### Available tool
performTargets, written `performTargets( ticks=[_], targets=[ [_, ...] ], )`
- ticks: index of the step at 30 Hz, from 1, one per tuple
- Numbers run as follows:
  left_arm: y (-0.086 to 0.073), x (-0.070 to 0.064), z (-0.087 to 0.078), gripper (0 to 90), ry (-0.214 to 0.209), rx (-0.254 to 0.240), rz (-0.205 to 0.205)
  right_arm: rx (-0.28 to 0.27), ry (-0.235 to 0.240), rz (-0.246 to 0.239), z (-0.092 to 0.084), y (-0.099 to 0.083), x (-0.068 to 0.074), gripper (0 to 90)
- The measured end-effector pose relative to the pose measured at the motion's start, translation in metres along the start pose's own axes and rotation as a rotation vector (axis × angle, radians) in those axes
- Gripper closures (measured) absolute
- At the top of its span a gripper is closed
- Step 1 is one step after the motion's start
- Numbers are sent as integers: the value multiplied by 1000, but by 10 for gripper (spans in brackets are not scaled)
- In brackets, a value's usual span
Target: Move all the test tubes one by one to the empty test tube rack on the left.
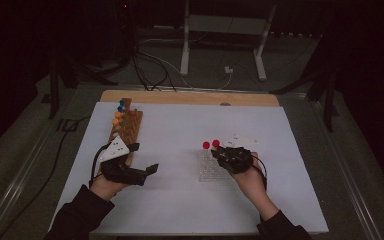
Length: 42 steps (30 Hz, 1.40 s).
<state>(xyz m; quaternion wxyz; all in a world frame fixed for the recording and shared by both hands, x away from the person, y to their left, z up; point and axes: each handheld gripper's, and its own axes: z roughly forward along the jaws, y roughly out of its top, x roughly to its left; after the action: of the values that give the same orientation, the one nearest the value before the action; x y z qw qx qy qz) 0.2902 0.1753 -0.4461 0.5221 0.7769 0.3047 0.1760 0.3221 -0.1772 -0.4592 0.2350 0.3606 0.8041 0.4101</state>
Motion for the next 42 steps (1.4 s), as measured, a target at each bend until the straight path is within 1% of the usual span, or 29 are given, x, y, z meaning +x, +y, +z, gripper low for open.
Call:
performTargets(
  ticks=[2,3,4,10,14,17,18,22,25,29,32,35,39,42],
  targets=[
    [1,-1,0,23,-7,1,5,-11,-2,-11,-5,2,1,748],
    [1,-1,-1,23,0,0,8,-16,-3,-11,-8,3,1,748],
    [1,-1,-1,23,-8,-5,4,-20,-3,-13,-11,4,1,748],
    [3,-2,-2,23,-14,-5,9,-30,-19,-2,-29,9,1,748],
    [6,-6,-4,23,-20,-10,20,-41,-16,0,-41,12,4,748],
    [9,-10,-5,23,-32,-13,28,-50,-1,-3,-50,14,8,748],
    [11,-11,-5,23,-43,-14,31,-54,10,-6,-52,15,10,748],
    [15,-18,-7,23,-63,-22,49,-61,50,-23,-57,18,20,748],
    [18,-25,-8,23,-90,-22,61,-62,80,-47,-59,21,28,748],
    [23,-36,-8,25,-130,-17,85,-64,120,-58,-59,22,37,748],
    [26,-43,-8,25,-158,-21,97,-56,144,-67,-55,21,44,748],
    [28,-49,-7,25,-185,-31,96,-47,165,-80,-50,20,50,748],
    [32,-56,-4,28,-212,-33,108,-29,195,-89,-43,17,59,748],
    [34,-59,-1,49,-230,-34,120,-7,213,-101,-36,14,66,748]
  ],
)
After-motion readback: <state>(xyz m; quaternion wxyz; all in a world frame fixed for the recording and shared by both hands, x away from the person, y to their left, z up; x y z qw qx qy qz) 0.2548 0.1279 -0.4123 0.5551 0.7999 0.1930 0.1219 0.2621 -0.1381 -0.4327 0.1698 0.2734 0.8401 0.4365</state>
